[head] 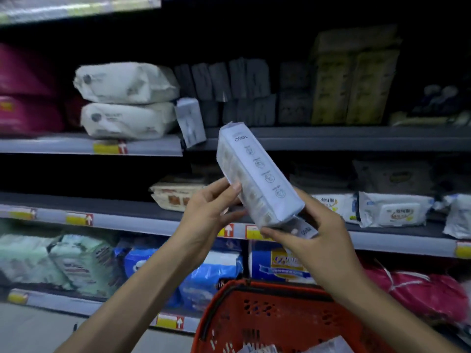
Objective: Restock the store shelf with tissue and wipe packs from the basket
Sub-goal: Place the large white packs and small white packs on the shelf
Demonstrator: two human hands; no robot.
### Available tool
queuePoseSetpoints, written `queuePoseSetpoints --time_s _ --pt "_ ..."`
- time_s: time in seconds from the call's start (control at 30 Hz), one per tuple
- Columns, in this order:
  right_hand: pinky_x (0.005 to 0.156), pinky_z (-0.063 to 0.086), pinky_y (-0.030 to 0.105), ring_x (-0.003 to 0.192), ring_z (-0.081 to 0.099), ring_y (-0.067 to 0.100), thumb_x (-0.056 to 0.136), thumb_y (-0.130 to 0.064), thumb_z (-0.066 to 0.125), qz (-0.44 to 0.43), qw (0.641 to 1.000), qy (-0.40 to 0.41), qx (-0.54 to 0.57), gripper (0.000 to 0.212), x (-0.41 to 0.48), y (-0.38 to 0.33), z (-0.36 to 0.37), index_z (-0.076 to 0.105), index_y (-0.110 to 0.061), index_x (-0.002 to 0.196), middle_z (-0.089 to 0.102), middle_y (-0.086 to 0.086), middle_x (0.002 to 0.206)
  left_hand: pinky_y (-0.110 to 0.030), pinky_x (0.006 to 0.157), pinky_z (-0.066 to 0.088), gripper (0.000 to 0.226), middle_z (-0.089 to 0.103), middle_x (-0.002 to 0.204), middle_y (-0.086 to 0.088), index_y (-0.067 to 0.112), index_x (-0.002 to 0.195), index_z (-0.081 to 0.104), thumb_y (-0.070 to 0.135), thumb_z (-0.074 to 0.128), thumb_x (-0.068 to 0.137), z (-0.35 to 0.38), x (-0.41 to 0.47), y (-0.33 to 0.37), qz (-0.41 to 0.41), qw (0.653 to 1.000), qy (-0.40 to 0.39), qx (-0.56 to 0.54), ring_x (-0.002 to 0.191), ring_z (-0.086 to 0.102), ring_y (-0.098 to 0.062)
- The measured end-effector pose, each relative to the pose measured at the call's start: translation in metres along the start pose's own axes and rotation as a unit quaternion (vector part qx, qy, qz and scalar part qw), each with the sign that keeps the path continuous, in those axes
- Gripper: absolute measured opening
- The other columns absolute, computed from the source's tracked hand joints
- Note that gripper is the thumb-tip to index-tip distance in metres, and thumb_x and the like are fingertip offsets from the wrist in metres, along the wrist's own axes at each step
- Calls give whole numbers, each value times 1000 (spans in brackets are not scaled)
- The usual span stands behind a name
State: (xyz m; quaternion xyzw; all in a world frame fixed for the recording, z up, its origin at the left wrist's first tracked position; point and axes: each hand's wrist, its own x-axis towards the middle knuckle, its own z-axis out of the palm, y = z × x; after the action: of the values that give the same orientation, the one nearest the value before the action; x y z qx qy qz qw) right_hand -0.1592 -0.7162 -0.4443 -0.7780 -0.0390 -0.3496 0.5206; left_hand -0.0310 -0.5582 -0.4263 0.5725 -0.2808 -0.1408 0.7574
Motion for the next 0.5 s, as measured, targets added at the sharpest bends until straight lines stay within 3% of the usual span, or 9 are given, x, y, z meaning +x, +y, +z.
queuePoseSetpoints --time_s 0.23,0.33,0.43,0.5 --pt "87 54 12 115 64 -7 80 -11 87 -54 994 78 62 68 62 -29 51 62 -25 141 71 -22 122 -41 90 63 31 77 121 -3 23 137 65 23 51 110 -8 30 55 86 991 19 104 113 73 -26" --pt "87 56 17 112 66 -5 84 -18 86 -79 990 120 12 64 98 -35 70 61 -26 143 72 -17 121 -32 87 62 36 76 123 3 29 145 59 22 46 112 -13 42 72 126 979 27 157 112 73 -16" --pt "77 57 18 103 69 1 86 -25 83 -80 986 137 -57 56 142 -34 92 63 -26 138 73 -12 114 -41 90 62 35 79 111 4 37 137 65 29 44 111 -26 59 80 133 958 68 245 102 76 -15" --pt "66 53 26 93 70 13 86 -27 80 -37 982 116 -145 37 173 -30 110 69 -24 121 74 -6 100 -53 91 60 35 80 99 1 41 125 70 36 43 101 -37 72 79 98 940 95 313 95 76 -21"
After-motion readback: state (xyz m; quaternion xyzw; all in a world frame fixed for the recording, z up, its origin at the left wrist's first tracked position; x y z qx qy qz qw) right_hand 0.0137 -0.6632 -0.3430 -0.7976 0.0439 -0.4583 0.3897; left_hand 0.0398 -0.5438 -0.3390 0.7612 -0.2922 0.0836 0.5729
